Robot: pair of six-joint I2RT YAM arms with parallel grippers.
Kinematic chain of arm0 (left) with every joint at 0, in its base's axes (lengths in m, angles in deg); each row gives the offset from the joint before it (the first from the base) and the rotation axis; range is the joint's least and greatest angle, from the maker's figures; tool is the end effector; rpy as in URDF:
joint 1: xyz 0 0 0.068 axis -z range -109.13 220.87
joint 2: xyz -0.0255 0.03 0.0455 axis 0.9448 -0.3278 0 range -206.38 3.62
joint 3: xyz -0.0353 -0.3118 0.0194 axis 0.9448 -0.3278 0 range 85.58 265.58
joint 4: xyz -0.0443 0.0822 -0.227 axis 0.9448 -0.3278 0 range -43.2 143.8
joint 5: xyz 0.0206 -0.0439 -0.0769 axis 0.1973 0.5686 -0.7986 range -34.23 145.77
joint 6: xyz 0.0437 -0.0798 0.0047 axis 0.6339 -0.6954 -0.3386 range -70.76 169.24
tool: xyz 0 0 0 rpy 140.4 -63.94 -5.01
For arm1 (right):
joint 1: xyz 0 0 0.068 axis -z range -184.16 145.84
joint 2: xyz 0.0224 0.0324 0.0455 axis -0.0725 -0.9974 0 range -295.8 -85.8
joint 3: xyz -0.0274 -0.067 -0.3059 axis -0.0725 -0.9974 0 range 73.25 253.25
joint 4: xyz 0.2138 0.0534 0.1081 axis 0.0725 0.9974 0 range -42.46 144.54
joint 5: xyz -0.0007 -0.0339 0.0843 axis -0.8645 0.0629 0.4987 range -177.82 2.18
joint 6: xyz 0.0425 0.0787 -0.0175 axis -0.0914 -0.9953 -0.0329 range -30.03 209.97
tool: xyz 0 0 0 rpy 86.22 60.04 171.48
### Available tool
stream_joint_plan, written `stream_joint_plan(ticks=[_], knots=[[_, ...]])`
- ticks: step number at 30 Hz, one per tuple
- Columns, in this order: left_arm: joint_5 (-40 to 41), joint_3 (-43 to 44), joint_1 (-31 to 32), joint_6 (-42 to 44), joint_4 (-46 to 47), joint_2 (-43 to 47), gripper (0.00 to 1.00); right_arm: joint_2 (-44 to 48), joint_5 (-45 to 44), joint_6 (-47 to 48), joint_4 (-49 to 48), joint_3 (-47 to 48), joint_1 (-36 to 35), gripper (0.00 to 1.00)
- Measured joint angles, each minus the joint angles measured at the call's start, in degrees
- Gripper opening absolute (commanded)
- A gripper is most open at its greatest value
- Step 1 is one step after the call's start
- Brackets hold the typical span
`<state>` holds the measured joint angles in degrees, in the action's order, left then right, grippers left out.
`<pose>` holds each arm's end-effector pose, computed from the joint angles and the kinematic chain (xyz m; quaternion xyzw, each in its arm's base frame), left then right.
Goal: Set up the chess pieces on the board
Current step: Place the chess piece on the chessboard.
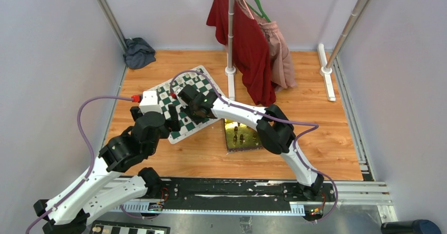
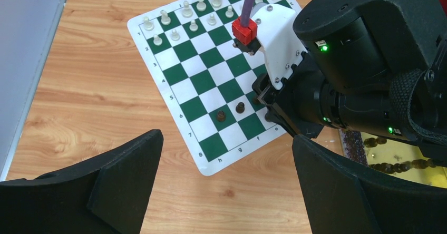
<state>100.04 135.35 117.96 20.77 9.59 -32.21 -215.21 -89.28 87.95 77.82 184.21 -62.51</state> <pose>0.1046 -0.0288 0.3395 -0.0552 0.8231 -0.0244 0.5648 0.2916 0.4692 0.2184 -0.4378 0.8271 0.1669 0.3105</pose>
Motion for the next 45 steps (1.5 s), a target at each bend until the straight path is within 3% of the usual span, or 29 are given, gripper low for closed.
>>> stream_joint_plan(ticks=[17,45], knots=[[0.1,0.0,0.0,0.2,0.0,0.2,1.0,0.0,0.0,0.0,0.0,0.0,0.0,0.38],[1.0,0.0,0.0,2.0,0.1,0.6,1.0,0.0,-0.1,0.8,0.9,5.2,0.0,0.42]])
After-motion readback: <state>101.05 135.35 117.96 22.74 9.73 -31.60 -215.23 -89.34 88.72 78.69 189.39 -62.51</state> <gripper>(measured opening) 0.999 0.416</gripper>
